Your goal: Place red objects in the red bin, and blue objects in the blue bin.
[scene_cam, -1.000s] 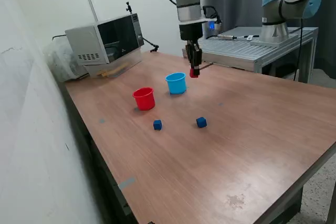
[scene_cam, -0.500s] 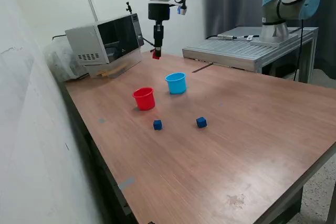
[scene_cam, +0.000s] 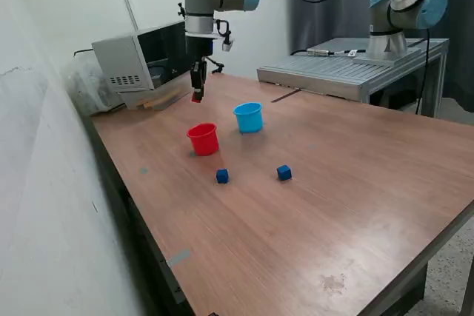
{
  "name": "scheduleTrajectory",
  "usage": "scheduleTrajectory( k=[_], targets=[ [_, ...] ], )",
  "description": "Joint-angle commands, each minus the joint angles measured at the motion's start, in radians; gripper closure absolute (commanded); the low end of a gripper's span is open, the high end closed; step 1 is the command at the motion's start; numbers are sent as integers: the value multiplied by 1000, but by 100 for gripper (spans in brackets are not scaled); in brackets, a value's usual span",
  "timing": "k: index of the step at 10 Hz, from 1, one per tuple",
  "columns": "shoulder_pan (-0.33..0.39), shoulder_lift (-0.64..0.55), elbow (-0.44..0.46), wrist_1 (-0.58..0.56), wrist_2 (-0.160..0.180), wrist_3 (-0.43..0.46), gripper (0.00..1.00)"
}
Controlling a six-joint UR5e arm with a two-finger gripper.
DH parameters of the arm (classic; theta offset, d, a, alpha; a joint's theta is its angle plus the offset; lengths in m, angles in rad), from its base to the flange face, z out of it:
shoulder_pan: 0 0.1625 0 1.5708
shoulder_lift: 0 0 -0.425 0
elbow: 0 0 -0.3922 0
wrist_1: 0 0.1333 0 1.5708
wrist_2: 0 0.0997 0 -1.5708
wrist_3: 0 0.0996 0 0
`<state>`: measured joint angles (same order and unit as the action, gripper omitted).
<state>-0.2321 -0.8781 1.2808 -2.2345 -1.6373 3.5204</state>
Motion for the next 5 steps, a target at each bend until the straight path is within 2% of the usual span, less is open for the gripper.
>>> scheduleTrajectory(
  k=[1,5],
  targets=[
    [-7,63,-11,-39,1,-15,100],
    [-1,126,-43,-65,1,-15,100]
  ],
)
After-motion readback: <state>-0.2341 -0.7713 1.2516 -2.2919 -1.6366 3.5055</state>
